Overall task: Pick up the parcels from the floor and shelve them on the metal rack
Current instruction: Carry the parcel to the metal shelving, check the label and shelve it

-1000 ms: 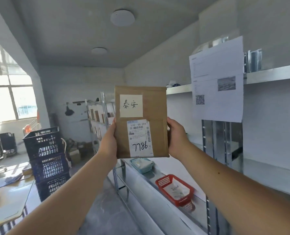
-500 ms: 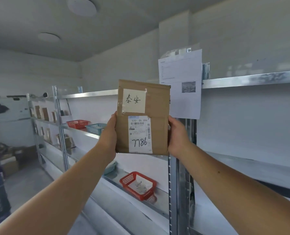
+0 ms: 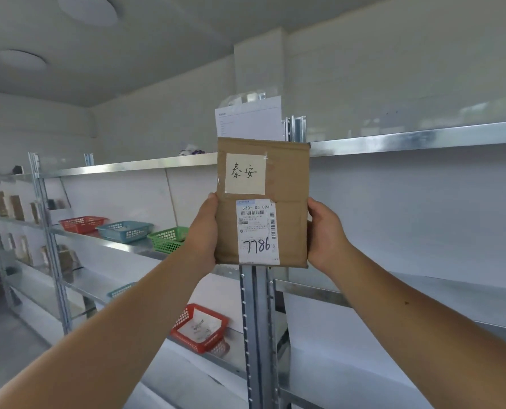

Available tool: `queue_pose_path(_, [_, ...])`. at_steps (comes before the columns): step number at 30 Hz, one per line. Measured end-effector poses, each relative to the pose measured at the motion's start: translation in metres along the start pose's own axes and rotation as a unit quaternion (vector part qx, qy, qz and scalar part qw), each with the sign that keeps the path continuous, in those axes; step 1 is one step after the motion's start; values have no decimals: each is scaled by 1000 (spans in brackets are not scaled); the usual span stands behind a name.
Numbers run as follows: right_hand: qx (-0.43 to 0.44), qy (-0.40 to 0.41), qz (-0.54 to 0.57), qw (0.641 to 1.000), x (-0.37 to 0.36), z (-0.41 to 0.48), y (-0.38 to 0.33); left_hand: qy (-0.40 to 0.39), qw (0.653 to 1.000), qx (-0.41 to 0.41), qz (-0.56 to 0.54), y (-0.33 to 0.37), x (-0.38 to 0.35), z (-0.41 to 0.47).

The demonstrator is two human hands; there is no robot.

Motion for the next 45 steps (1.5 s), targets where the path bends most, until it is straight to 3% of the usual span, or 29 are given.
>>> queue_pose_path(12, [30, 15, -5, 999, 113, -48, -103, -80, 997, 18, 7, -44, -149, -47])
queue_pose_path(30, [62, 147, -47, 986, 260, -138, -217, -176, 980, 84, 33, -135, -316, -97])
queue_pose_path(45, [140, 308, -113, 934, 324, -222, -312, -354, 923, 133, 69, -179, -446, -132])
Point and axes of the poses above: each hand's wrist, its own z-axis towards the middle knuckle, its own x-axis out of the back of the hand, y = z × x, the point moved 8 cm from there along z, towards the middle knuckle, and after that the axes turned 14 degrees about x, right-handed, at the moved point
